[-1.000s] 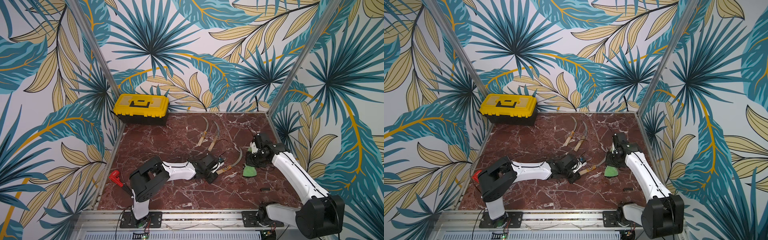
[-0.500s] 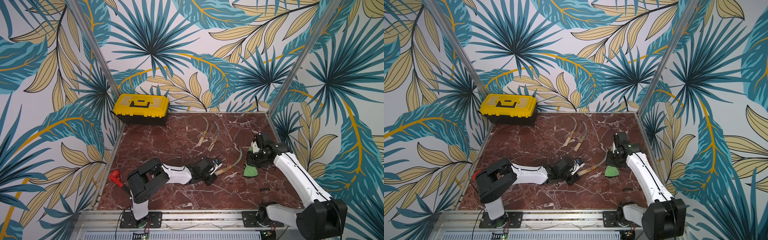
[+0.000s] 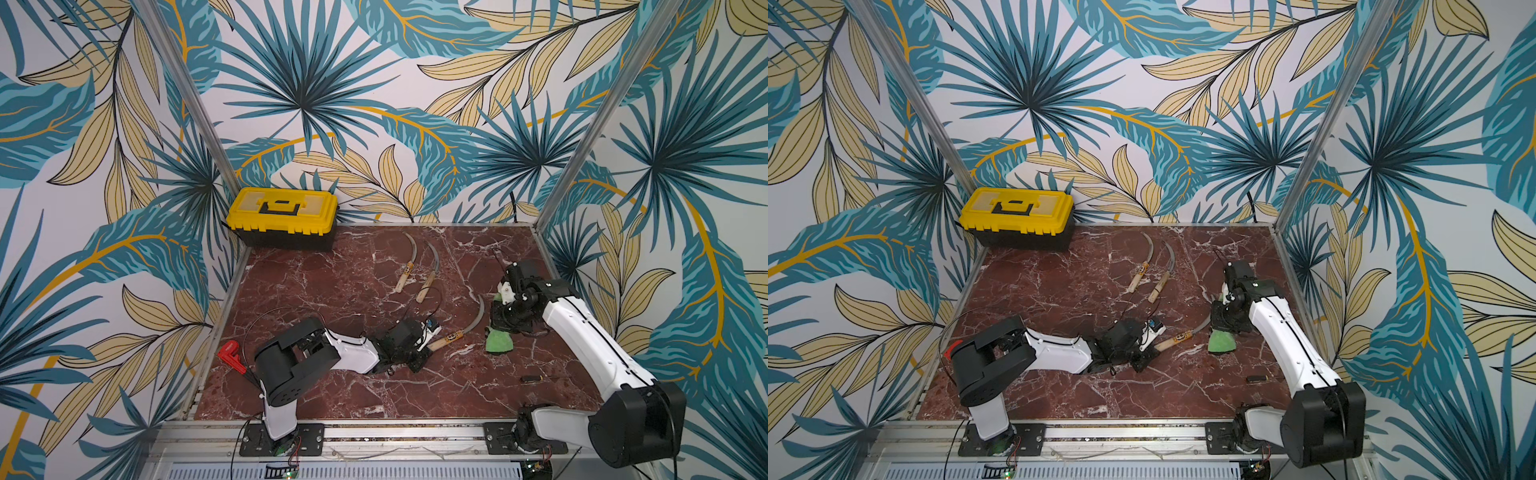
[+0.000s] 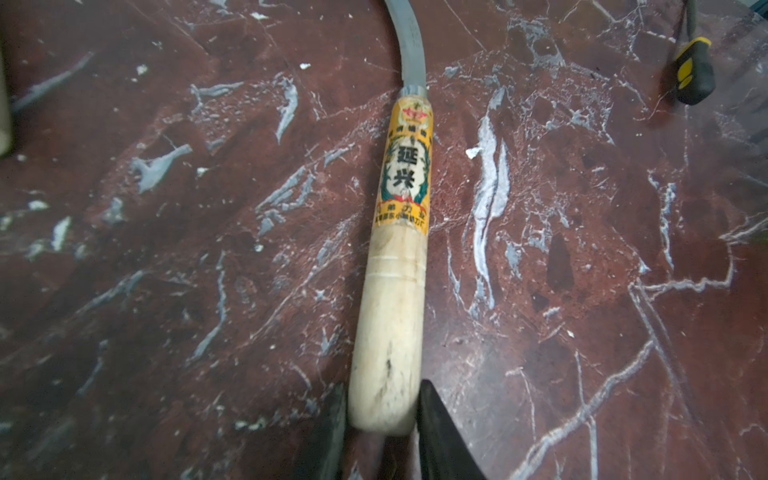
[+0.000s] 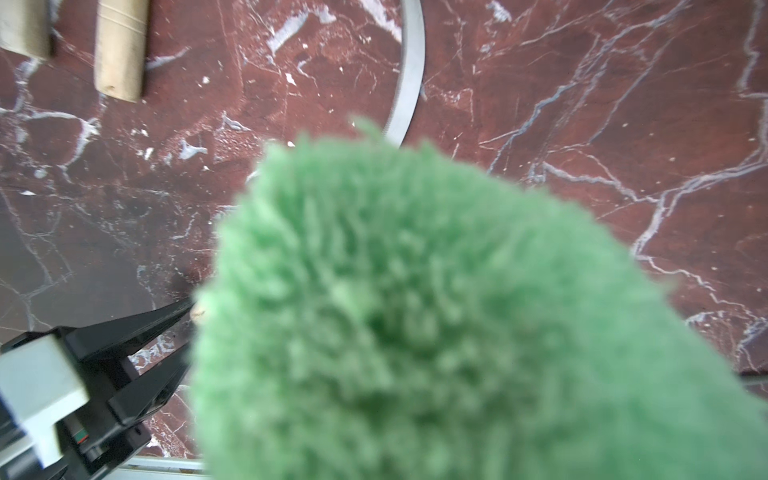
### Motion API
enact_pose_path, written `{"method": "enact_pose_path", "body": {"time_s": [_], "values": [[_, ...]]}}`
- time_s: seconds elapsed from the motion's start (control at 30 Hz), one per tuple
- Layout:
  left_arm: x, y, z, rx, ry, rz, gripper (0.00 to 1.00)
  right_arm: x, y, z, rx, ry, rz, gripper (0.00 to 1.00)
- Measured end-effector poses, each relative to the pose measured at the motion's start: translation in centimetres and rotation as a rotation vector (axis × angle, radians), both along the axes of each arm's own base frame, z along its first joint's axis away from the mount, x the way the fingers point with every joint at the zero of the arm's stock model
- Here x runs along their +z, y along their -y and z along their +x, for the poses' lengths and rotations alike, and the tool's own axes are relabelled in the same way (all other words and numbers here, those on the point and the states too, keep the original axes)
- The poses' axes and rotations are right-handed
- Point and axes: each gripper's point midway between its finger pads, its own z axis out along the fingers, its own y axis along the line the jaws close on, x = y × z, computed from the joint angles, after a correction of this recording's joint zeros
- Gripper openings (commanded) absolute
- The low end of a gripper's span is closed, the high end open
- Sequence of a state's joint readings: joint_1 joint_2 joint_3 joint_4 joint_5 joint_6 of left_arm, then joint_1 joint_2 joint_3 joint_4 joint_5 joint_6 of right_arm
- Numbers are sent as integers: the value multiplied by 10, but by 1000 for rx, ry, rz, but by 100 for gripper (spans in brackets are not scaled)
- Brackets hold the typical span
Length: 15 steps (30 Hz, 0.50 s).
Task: Wipe small sickles with rags
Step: Wipe the small sickle at the center of the board.
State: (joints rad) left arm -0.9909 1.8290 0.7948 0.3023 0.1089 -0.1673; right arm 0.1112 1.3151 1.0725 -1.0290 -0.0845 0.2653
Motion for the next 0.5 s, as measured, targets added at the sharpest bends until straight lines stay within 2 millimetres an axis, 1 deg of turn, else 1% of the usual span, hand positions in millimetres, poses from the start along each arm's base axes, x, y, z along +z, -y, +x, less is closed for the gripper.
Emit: {"method": "enact_pose_path", "body": {"time_s": [0.1, 0.17, 0.3, 0.33, 0.5], "values": [[0, 0, 0, 1, 9, -17, 21, -5, -8, 2, 23, -27, 14, 15], [0, 0, 0, 2, 13, -27, 16, -5, -16, 5, 44, -30, 23, 15], [0, 3, 0, -4, 20, -49, 1, -6, -44, 10, 107, -29, 58, 15], [0, 4, 1, -5, 22, -54, 0, -8, -54, 11, 125, -32, 76, 15], [0, 7, 1, -6, 27, -69, 0, -22, -97, 14, 176, -41, 210, 14]]}}
